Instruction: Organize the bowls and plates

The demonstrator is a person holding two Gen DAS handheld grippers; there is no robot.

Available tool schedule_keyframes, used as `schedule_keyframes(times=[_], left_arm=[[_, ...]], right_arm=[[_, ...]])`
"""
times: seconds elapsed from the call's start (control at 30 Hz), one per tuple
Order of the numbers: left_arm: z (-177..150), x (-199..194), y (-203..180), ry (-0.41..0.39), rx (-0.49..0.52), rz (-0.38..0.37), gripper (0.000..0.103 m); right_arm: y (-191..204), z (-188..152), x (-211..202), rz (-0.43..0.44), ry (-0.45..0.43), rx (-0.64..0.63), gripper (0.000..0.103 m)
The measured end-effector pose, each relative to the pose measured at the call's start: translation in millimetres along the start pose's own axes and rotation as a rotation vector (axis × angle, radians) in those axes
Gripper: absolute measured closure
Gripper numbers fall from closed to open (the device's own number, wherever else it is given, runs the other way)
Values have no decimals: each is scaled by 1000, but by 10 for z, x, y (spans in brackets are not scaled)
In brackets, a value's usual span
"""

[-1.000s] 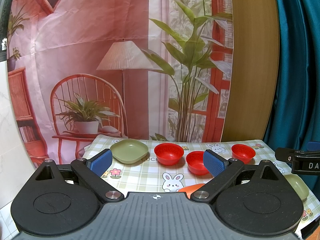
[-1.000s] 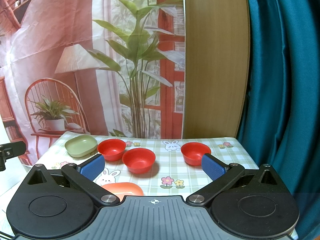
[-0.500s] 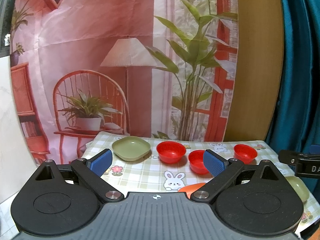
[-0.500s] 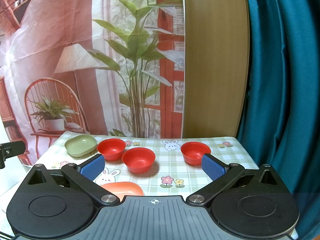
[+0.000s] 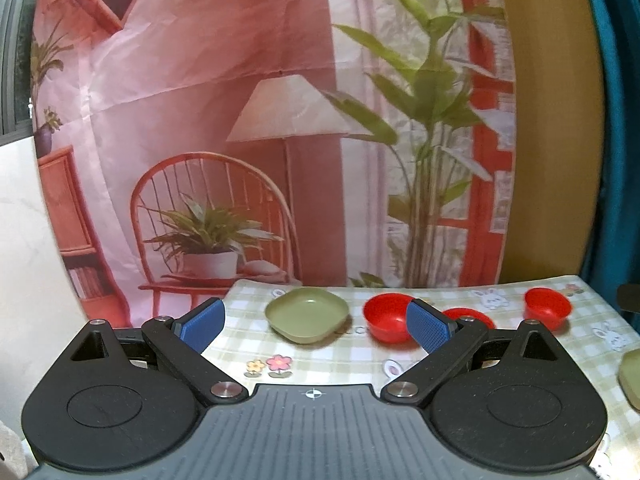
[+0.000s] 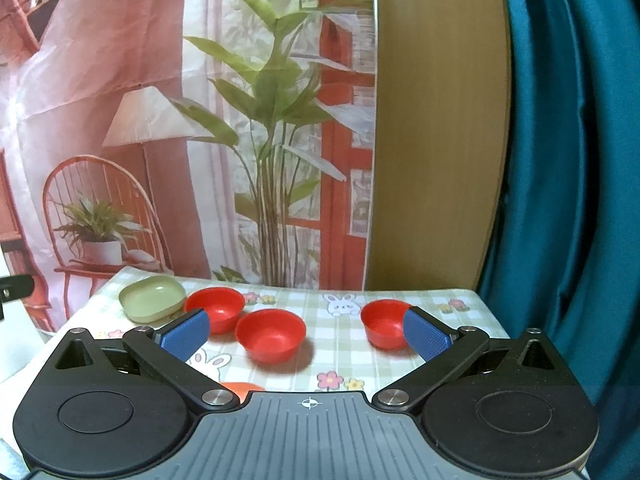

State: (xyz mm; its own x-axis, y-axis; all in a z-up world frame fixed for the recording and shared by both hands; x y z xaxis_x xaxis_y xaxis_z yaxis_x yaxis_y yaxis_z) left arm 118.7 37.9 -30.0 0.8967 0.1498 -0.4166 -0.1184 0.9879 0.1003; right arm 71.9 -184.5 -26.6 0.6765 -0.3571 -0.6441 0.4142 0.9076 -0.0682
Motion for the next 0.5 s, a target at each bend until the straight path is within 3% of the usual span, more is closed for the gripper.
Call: schedule_keyframes(times=[0.5], left_arm=[[-32, 763, 157, 83, -29, -2, 5]], right_arm=[[11, -44, 919, 64, 64, -27, 7]])
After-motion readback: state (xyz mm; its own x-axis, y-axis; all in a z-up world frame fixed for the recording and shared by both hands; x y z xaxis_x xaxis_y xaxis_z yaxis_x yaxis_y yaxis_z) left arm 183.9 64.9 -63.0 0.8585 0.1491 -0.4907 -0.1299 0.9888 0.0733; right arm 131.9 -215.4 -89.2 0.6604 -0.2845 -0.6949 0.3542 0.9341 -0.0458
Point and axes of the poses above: each gripper's, at about its wrist camera, not at the fingertips, and x roughly the way its jaws point, y to its left, z to its top, the point moved 7 cm from there along x, roughly the way its jaws point, and after that the axes turned 2 degrees about y, right-handed, at the moved point
